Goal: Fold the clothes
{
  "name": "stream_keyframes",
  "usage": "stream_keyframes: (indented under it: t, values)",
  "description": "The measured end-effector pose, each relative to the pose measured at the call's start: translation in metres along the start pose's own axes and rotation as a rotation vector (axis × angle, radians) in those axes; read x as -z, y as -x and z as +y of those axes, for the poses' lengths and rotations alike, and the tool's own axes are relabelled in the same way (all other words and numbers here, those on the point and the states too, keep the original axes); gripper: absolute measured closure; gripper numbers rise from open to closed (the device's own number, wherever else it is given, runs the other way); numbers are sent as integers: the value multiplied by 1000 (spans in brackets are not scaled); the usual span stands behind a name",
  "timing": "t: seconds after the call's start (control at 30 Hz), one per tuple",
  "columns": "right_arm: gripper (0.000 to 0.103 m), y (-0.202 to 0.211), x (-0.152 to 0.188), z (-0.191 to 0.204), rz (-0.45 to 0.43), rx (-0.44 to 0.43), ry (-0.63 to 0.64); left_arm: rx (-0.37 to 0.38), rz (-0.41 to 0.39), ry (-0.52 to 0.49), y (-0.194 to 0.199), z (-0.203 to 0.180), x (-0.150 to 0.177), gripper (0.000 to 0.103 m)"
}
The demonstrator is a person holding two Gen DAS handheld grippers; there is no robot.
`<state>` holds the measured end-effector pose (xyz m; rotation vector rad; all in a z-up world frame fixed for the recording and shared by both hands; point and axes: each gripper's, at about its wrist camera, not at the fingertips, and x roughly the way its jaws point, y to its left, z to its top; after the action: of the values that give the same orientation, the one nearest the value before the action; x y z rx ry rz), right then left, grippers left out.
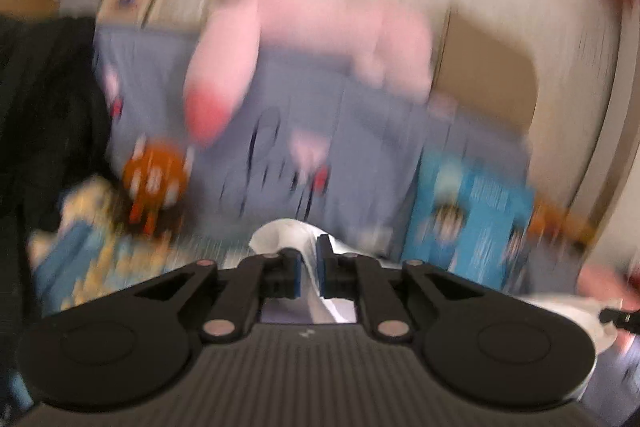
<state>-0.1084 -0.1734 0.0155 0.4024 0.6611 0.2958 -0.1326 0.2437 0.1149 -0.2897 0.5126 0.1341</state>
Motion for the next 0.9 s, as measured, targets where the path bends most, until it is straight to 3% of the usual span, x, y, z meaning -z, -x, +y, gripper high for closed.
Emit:
stream_keyframes:
  t: [0.07, 0.1, 0.23, 0.4, 0.6, 0.73, 0.8, 0.87, 0.9]
  values:
    - [99, -24, 42, -20, 127, 65, -20, -36, 175, 35, -29, 16, 53, 93]
    - [99, -35, 63, -30, 185, 92, -34, -53, 216, 46, -35, 21, 69, 93]
    - [99, -66, 130, -50, 335, 181, -40, -115, 288, 72, -43, 35, 109, 93]
    - [99, -69, 151, -43, 322, 216, -25, -193, 377, 104, -52, 52, 160, 93]
    - [99, -56, 137, -36, 261, 218, 10, -198, 373, 60, -47, 55, 159, 92]
    - [92, -63, 144, -46, 282, 285, 19, -151, 417, 59, -62, 65, 169, 72]
    - [82, -64, 152, -51, 291, 321, 19, -108, 438, 35, -72, 66, 174, 56]
    - [66, -60, 159, -55, 284, 336, 9, -79, 463, -42, -81, 62, 179, 28]
    - [60, -57, 160, -55, 271, 333, 11, -66, 464, -85, -84, 59, 181, 25]
